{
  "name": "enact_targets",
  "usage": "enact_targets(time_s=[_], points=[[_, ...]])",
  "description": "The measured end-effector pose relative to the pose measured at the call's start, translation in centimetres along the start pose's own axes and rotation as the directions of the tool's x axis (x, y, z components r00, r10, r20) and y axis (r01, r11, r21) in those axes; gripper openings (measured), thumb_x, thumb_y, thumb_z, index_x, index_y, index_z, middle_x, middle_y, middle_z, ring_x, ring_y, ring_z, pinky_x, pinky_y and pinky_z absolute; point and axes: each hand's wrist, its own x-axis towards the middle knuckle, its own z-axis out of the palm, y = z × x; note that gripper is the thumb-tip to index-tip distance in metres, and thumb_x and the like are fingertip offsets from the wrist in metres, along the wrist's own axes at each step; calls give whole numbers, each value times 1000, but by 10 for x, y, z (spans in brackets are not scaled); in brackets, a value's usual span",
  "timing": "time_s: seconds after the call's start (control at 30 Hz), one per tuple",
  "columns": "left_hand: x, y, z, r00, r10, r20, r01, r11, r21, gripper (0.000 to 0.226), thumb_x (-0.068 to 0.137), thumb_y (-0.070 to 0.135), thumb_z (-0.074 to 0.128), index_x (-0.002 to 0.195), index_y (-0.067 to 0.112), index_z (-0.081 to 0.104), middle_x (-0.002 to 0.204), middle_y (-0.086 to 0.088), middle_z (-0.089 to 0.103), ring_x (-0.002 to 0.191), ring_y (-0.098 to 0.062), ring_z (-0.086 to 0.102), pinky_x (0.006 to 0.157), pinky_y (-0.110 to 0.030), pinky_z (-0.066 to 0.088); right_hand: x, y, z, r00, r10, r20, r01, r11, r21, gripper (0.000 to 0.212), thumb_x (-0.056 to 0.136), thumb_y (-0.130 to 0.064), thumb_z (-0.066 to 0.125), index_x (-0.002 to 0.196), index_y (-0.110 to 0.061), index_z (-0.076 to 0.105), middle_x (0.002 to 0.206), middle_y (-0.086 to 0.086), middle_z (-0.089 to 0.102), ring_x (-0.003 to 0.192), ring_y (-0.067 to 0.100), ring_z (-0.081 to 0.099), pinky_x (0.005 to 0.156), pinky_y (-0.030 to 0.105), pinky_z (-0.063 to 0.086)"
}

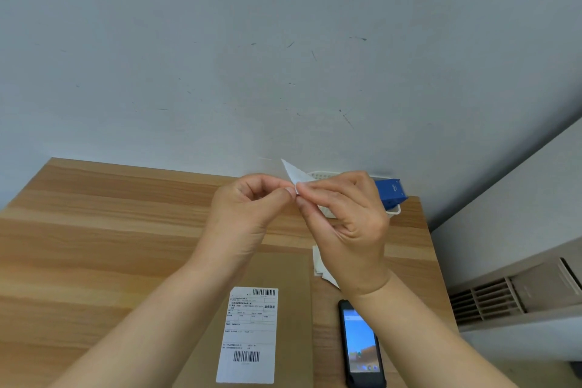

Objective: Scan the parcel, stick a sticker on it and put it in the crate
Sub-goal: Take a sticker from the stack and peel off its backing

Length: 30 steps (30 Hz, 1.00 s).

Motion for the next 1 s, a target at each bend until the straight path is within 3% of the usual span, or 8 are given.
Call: enact_targets(time_s=[0.13,0.23,0.37,0.5,0.63,0.73,1.0], points=[[9,-6,5,1000,7,-22,-6,1000,22,12,75,9,69,67,18,70,72,2,71,79,-12,65,78,-22,47,1,7,0,998,51,20,-52,998,33,7,78,-14,73,85,-11,76,83,-5,71,78,22,59,67,45,48],[14,-9,10,1000,4,-7,-3,999,35,6,70,14,68,66,18,69,70,5,70,76,-9,64,73,-16,48,3,12,-1,996,92,22,-93,995,47,8,77,-12,74,85,-11,75,83,-6,71,79,23,60,68,43,49],[19,-10,17,1000,-5,-9,5,1000,17,21,76,3,64,62,19,69,65,7,69,72,-5,64,70,-12,48,5,17,-3,992,124,17,-125,991,46,9,77,-9,73,85,-11,75,84,-7,70,79,24,60,71,35,49],[22,-10,21,1000,-18,10,18,1000,9,23,76,2,66,60,19,70,64,6,70,71,-5,64,70,-12,49,5,25,-5,999,53,4,-53,998,-24,7,79,-11,73,86,-10,75,84,-3,73,76,24,59,66,42,48],[25,-10,21,999,-29,21,29,1000,6,5,66,14,68,63,18,71,68,3,71,73,-7,65,72,-14,50,6,29,-7,999,-52,-7,51,990,-129,7,83,-13,71,84,-9,77,85,-1,74,72,25,59,61,45,46],[27,-11,22,999,-42,15,42,999,9,5,63,18,67,65,17,72,72,-1,72,76,-10,65,76,-19,49,8,29,-9,993,-114,-8,110,973,-201,6,82,-13,72,82,-8,77,84,-1,75,70,25,59,60,45,46],[27,-13,21,1000,-25,0,25,999,28,3,67,15,68,67,12,69,73,-7,70,74,-13,64,73,-20,50,7,25,-8,989,-146,-15,139,963,-229,7,83,-13,72,83,-9,77,84,-1,75,65,27,57,57,44,45]])
